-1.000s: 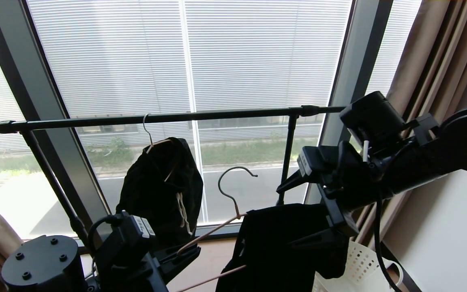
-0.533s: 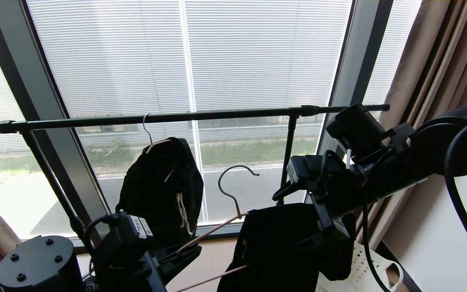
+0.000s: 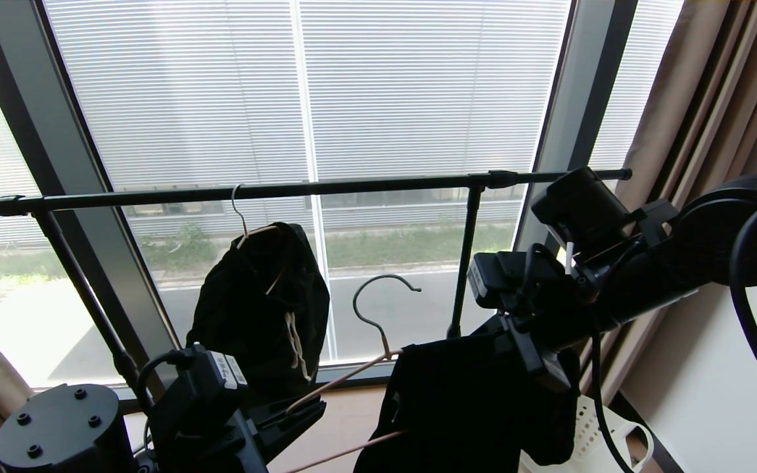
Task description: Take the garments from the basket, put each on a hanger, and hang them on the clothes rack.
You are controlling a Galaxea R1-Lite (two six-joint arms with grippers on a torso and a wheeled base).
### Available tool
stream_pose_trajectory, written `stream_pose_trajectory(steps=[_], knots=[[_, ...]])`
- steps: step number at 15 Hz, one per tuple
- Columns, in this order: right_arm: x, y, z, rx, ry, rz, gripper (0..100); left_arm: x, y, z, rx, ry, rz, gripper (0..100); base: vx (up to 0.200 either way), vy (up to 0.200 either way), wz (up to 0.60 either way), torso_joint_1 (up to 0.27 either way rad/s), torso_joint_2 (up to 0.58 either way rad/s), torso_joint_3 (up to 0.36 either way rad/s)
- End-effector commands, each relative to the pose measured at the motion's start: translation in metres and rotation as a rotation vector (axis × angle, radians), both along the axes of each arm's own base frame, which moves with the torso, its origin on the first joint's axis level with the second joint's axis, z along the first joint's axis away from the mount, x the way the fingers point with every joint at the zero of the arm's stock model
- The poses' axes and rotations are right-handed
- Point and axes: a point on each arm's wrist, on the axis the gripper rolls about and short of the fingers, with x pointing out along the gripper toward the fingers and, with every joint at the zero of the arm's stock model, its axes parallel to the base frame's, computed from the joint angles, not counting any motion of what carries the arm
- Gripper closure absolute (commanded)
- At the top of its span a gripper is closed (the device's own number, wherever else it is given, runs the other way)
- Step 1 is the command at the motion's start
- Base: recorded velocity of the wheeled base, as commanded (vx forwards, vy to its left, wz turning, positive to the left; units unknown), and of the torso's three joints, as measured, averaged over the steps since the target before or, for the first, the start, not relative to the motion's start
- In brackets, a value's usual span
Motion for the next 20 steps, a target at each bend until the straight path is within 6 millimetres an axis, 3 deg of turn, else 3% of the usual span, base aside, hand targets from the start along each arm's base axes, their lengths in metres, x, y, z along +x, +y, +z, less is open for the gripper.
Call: stream_pose_trajectory(steps=[1,5,6,11,15,17,20], knots=[[-0.004,-0.003,0.005,0.008,-0.013,0.001,100,0.0,0.0,-0.003,0.01,0.012,0.002,100,0.0,0.0,0.0,0.0,0.0,0.0],[-0.006,-0.004,0.005,0.008,-0.013,0.001,100,0.0,0.0,-0.003,0.009,0.011,0.002,100,0.0,0.0,0.0,0.0,0.0,0.0],[-0.006,-0.004,0.005,0.007,-0.013,0.0,100,0.001,0.0,-0.003,0.009,0.011,0.002,0,0.0,0.0,0.0,0.0,0.0,0.0],[-0.008,-0.005,0.004,0.003,-0.007,0.0,100,0.003,0.007,-0.001,-0.006,-0.004,0.038,0,0.0,0.0,0.0,0.0,0.0,0.0],[-0.005,-0.013,0.007,0.011,-0.011,-0.036,100,-0.004,0.016,0.019,-0.096,-0.108,0.062,0,0.0,0.0,0.0,0.0,0.0,0.0],[0.0,-0.021,0.008,0.017,-0.006,-0.076,100,-0.009,0.031,0.037,-0.178,-0.16,0.118,0,0.0,0.0,0.0,0.0,0.0,0.0],[0.002,-0.034,0.014,0.03,-0.013,-0.118,100,0.0,0.05,0.039,-0.258,-0.095,0.245,0,0.0,0.0,0.0,0.0,0.0,0.0]])
